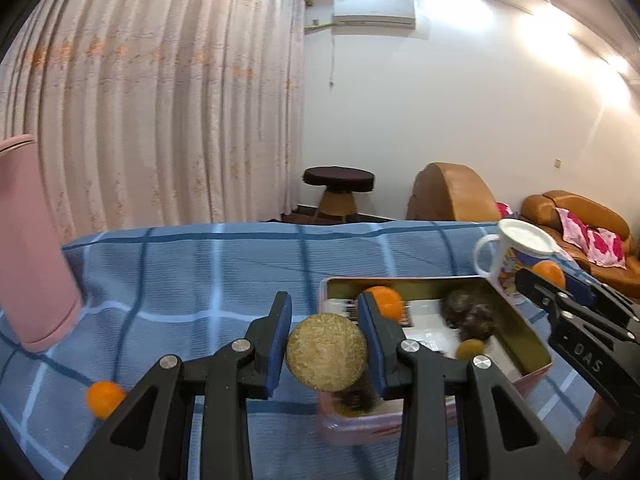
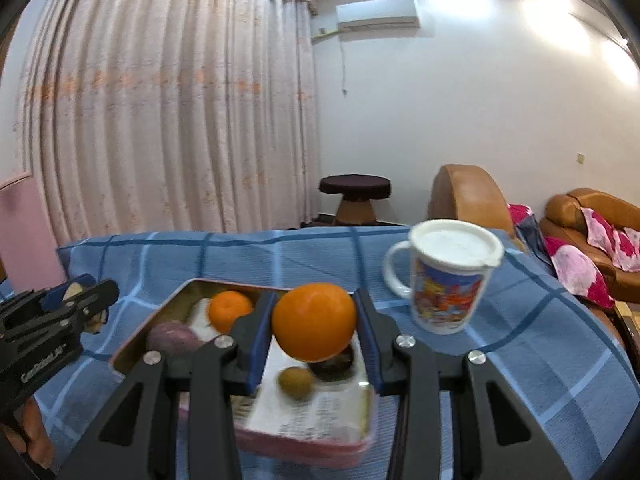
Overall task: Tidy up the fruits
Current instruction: 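Open the right gripper to drop the orange while the left gripper releases the slice into the tin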
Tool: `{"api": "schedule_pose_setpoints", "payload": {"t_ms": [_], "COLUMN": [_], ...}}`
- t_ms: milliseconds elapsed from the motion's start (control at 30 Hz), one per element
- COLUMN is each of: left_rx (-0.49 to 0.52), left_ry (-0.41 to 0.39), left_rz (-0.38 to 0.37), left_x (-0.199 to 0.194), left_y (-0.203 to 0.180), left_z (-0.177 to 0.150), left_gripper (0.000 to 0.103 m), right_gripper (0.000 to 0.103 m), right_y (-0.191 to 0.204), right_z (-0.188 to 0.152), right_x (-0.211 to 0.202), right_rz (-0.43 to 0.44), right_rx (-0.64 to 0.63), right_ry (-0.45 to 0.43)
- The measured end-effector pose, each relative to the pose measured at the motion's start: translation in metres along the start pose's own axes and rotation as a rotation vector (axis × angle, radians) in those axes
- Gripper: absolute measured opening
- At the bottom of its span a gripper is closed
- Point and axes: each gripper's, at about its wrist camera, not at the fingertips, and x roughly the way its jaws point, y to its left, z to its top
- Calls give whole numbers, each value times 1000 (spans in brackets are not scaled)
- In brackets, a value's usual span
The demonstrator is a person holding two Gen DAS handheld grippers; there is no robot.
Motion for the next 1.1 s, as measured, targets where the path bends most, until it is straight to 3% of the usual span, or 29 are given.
{"api": "schedule_pose_setpoints", "payload": {"t_ms": [267, 433, 767, 1100], "left_rx": [35, 56, 23, 22], "left_ry": [23, 58, 113, 147], "left_rz": [-53, -68, -66, -16], "left_x": [21, 38, 56, 61], "left_y": [-40, -54, -47, -46], "left_z": [7, 6, 11, 9], "left_gripper": [36, 36, 36, 37], "right_gripper": [42, 42, 42, 43], "right_y": [-21, -25, -22, -19], "right_z": [2, 1, 2, 0], "right_x": [13, 28, 53, 63], "right_rz": [13, 55, 135, 195], "right_rx": [42, 73, 110, 129], "right_ry": [28, 92, 167, 217]}}
